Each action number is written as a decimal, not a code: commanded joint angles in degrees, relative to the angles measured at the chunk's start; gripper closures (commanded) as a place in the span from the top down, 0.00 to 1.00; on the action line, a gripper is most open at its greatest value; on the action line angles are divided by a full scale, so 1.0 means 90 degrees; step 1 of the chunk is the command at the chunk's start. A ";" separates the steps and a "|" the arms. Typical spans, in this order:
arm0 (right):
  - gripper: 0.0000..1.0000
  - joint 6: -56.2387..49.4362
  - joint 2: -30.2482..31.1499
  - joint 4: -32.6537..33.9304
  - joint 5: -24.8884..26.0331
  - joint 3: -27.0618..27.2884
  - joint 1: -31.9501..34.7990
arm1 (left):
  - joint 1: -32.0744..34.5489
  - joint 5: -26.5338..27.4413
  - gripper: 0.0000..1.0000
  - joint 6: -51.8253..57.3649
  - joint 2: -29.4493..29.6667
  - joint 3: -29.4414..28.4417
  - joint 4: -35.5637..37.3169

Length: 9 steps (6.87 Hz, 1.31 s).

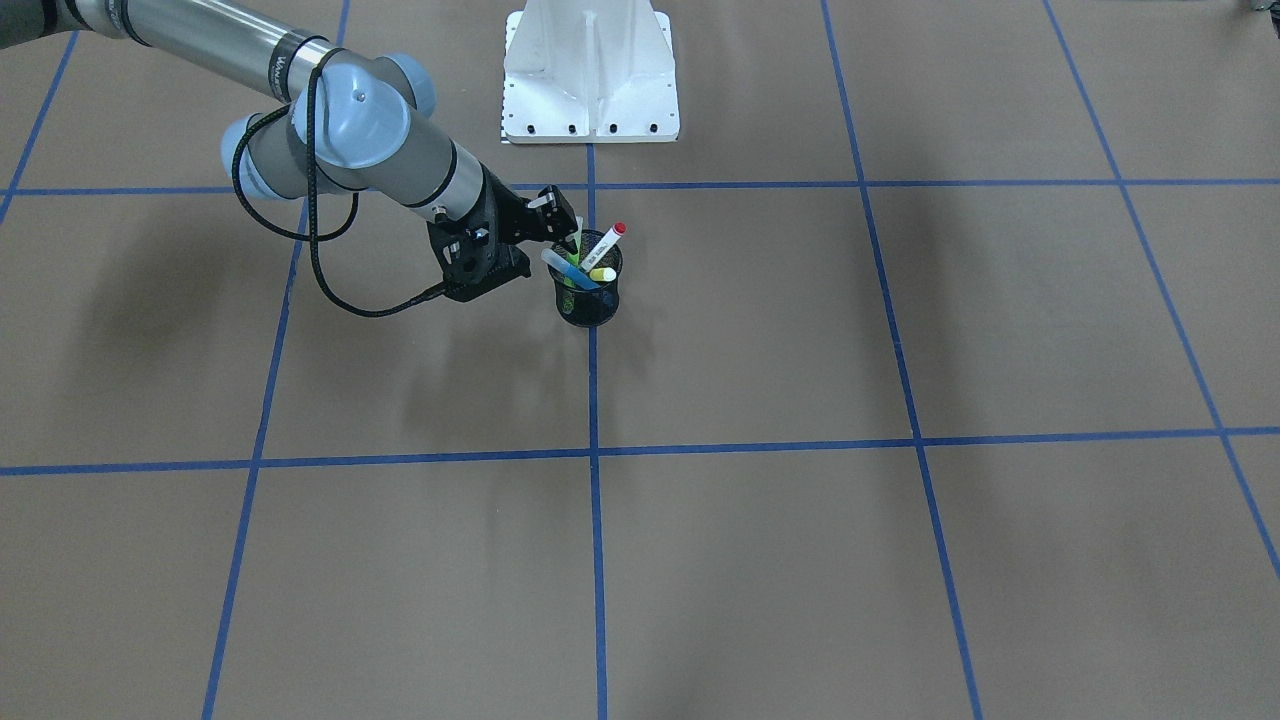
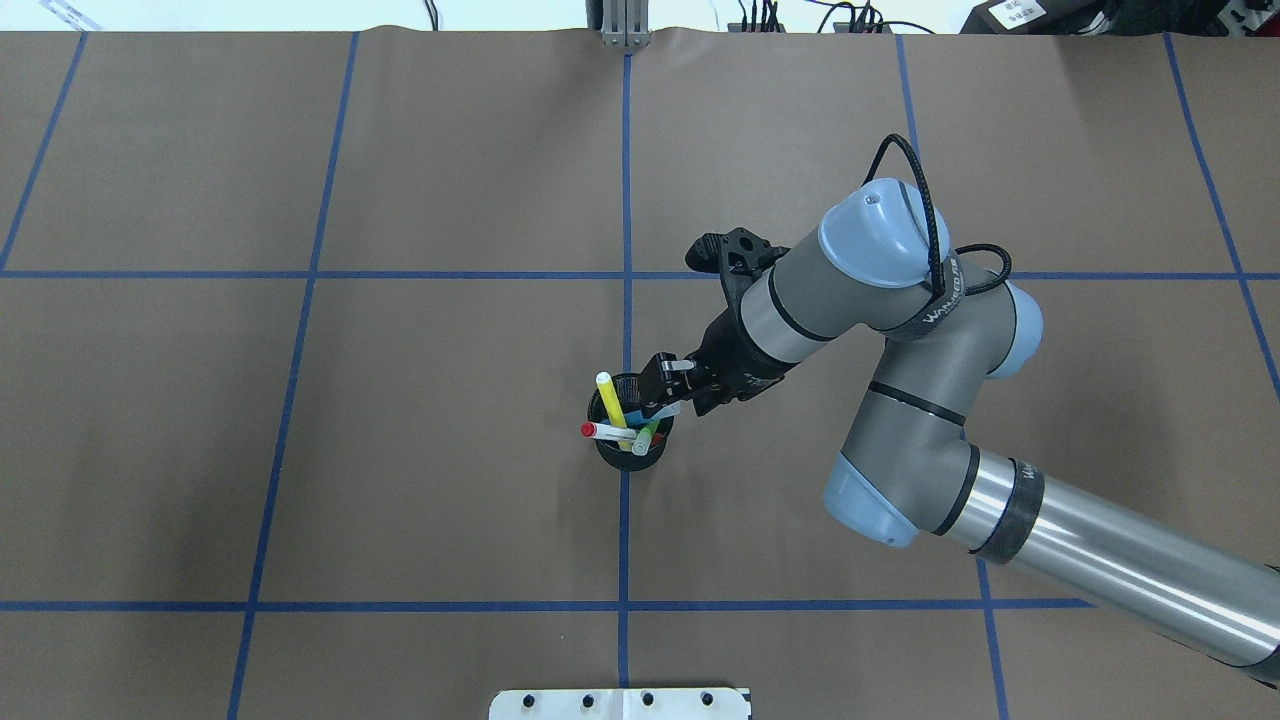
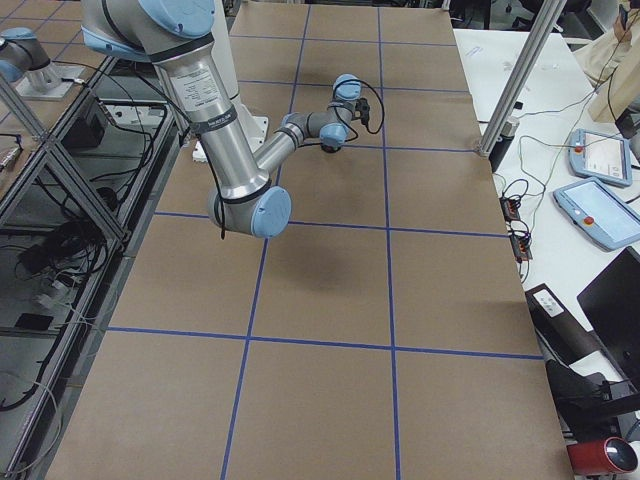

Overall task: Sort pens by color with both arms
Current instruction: 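Lower the right gripper and close it on the blue marker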

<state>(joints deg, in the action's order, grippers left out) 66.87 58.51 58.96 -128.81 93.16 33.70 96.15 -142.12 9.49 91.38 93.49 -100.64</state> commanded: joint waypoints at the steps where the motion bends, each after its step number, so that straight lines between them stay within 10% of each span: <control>1: 0.65 -0.0008 0.0071 -0.0008 -0.0033 0.0040 0.0005 | 0.0000 -0.0010 1.00 0.0000 -0.0007 0.0003 0.0000; 9: 0.53 0.0051 0.0140 0.0012 0.0015 0.0196 -0.0151 | 0.0000 0.0000 1.00 0.0000 -0.0026 0.0022 0.0000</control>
<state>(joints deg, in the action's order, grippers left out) 67.36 59.91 59.03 -128.69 95.04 32.39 96.15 -142.13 9.49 91.17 93.69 -100.64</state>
